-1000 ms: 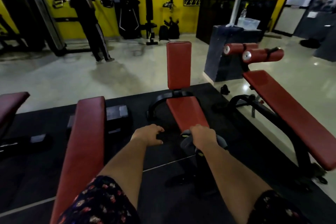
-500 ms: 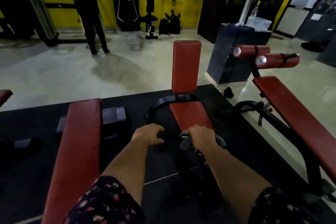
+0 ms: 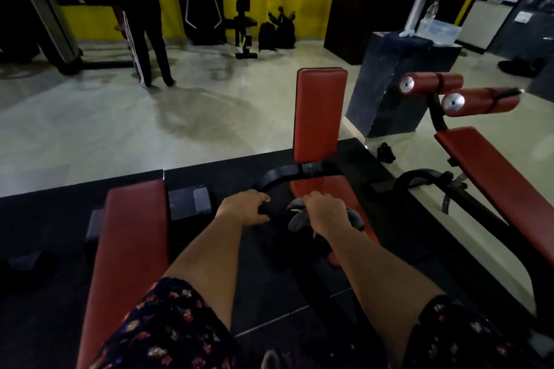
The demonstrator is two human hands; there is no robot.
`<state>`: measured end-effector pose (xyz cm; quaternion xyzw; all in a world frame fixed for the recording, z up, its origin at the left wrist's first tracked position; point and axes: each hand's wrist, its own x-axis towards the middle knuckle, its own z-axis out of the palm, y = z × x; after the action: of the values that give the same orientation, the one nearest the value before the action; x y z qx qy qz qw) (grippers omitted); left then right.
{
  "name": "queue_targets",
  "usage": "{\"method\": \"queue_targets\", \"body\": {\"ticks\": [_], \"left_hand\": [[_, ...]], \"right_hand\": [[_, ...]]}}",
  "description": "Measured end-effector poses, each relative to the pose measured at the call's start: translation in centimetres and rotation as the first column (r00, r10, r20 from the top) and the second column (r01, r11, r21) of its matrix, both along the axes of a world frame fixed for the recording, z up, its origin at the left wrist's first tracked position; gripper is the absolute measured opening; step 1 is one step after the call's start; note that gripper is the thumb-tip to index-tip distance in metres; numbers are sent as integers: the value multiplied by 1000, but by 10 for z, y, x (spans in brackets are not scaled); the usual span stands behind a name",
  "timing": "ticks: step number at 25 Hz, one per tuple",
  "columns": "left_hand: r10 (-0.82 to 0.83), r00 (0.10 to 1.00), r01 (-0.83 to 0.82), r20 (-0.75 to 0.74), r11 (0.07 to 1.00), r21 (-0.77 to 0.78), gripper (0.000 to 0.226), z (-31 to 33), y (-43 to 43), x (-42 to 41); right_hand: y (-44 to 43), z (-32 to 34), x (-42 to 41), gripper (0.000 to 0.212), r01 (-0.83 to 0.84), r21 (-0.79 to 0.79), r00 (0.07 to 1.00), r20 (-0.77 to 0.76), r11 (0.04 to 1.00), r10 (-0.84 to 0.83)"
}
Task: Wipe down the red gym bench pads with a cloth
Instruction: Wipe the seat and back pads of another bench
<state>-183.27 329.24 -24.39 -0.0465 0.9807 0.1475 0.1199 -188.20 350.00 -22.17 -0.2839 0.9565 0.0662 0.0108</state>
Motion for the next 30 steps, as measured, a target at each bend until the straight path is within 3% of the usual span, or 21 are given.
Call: {"method": "queue_targets", "body": {"ticks": [10,17,23,30], "left_hand": [[17,999,-16,29,998,-53,59,-16,-112,-148],[53,999,-52,5,998,-22,59,-1,-180,-271],[-28,998,30,50,999,-40,59,-1,-194,-332],[-207,978,207,29,978,-16,57,10,-194,-442]], "right_hand": [[-90,-29,-170,25,37,-25,999,33,999,-36],[-165,-7,-298,24,91,-90,995,56,992,-86],[-177,-11,-347,33,140,-120,987,91,983,-130],[-161,-9,-424,43,357,-137,934,84,924,-348]]}}
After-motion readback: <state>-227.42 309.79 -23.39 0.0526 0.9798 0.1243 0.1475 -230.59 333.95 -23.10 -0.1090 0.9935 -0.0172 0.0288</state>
